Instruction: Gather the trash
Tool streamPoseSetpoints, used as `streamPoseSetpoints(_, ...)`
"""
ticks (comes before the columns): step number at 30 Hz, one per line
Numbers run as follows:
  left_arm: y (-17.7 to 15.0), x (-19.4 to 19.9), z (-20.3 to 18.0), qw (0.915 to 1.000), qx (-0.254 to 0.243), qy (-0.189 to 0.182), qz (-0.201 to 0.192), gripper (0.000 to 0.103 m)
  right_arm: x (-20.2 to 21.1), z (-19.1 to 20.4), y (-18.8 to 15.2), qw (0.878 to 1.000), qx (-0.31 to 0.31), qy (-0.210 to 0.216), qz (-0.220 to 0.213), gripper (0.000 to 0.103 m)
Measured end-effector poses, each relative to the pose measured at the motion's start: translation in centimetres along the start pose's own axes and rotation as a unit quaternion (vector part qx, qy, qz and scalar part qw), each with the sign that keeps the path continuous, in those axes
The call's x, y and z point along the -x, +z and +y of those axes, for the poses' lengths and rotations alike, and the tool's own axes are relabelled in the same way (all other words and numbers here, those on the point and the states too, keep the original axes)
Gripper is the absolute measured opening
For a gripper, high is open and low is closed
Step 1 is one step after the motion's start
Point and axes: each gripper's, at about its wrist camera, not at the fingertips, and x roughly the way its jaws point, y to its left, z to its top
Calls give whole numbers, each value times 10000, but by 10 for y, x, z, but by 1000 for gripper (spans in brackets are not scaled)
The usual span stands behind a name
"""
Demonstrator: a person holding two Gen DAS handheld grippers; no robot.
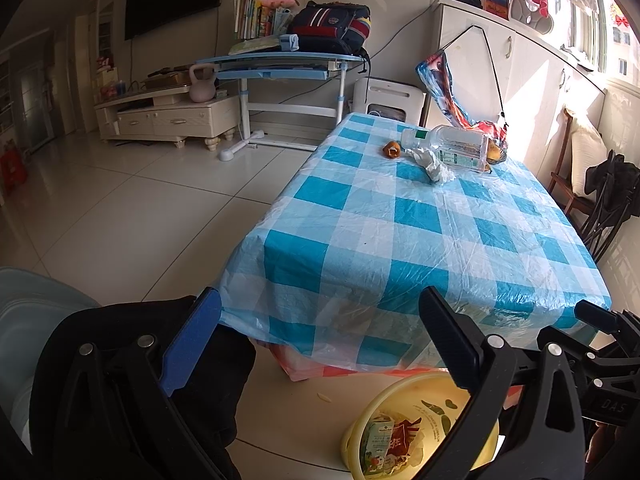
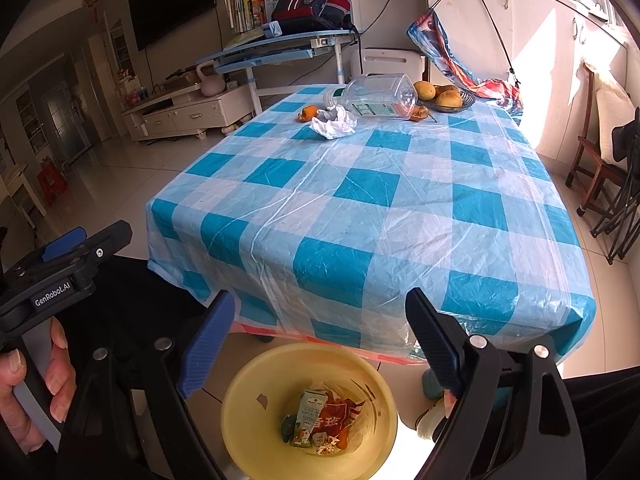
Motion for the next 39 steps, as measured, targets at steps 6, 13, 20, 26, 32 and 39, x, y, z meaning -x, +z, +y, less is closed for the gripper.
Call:
streamPoseSetpoints(6,0,0,0,10000,2,-1,1,96,0,1,1,10000,-1,5,-13,84)
streamPoseSetpoints(13,1,0,0,10000,3,-1,3,96,1,2,2,10000,5,8,-19,84)
streamPoseSetpoints(20,1,0,0,10000,-3,0,6,96,1,3,4,10000,11,19,-37,84)
streamPoseSetpoints(26,1,0,0,10000,7,-1,8,96,2,6,6,9999,23,39,-90,84)
streamPoseSetpoints(32,0,-1,2,10000,-8,10,-1,96,1,7,7,9999,30,67,-134,84)
streamPoseSetpoints(39,-3,0,8,10000,73,38,-20,96,2,5,9,9996,-69,192,-171,84)
